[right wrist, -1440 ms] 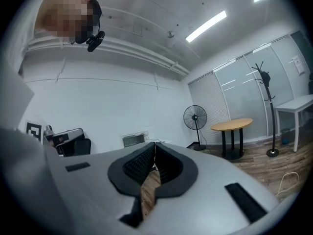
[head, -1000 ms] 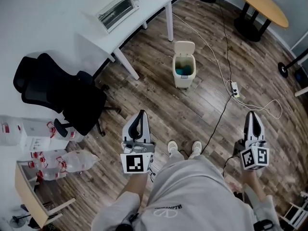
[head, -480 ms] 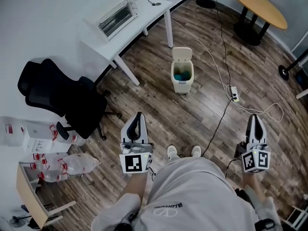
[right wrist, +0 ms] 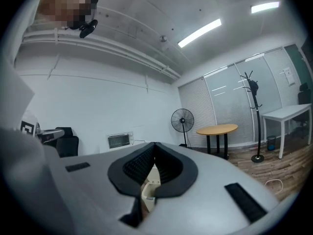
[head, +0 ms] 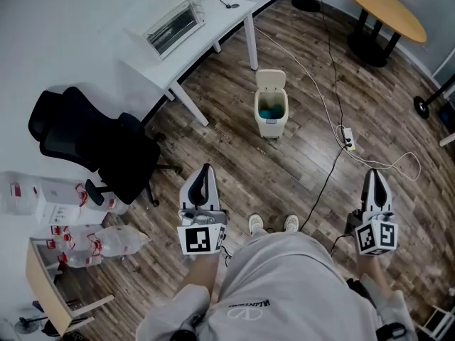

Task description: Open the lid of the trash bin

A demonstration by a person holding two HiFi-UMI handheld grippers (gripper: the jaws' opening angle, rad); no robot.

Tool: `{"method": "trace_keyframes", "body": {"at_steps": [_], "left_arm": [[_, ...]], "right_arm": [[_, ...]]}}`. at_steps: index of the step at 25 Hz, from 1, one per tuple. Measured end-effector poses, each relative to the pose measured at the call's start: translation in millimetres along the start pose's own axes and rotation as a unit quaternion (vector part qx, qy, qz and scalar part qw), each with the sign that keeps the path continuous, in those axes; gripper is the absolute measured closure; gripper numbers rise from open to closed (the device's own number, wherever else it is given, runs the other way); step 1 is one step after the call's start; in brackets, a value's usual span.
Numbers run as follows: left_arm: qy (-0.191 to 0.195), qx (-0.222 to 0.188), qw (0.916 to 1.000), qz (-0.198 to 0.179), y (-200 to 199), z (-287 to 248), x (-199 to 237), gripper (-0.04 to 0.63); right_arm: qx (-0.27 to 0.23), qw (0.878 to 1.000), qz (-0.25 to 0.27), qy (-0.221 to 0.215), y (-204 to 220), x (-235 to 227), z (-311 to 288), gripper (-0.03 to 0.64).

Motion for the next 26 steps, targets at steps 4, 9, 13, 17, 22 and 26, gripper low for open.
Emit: {"method": "trace_keyframes", "body": {"at_steps": [4,9,13,17,22,26], "left_arm": [[-0.005,0.003,1.0000,-0.001,2.1,4.4,1.3,0.597],[-0.006,0.004,1.0000,-0.002,2.0,4.8,-0.2,0.597],[-0.003,0.005,1.0000,0.000,2.9,0.9,0.4,0.597],[-0.001,0.003,1.0000,0.002,1.8,0.4,-3.7,0.597],[0.001,0.004,1.0000,0.003,4.4,-1.0,-6.8,0.597],[0.002,0.005,1.0000,0.003,5.3,-1.1,-5.2,0.597]], "right_arm": [[0.003,1.000,-0.002,-0.002,2.3,1.4,2.1,0.601],[0.005,1.000,0.004,-0.002,2.8,-0.6,3.1,0.601],[0.008,1.000,0.004,0.000,3.4,-0.5,1.6,0.601],[0.008,1.000,0.002,-0.001,3.5,-1.5,3.4,0.601],[0.009,1.000,0.001,-0.002,6.2,-2.5,3.0,0.601],[0.011,1.000,0.000,-0.003,7.3,0.2,1.5,0.601]]}}
Point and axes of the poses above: the fingertips, and each gripper's own axes: z backward along the fingers, x to its left, y out of its underside, the point moved 4 cm from there along z, backward along the fingers, and after that the axes turned 13 degrees about -x, right-handed, at the moved point
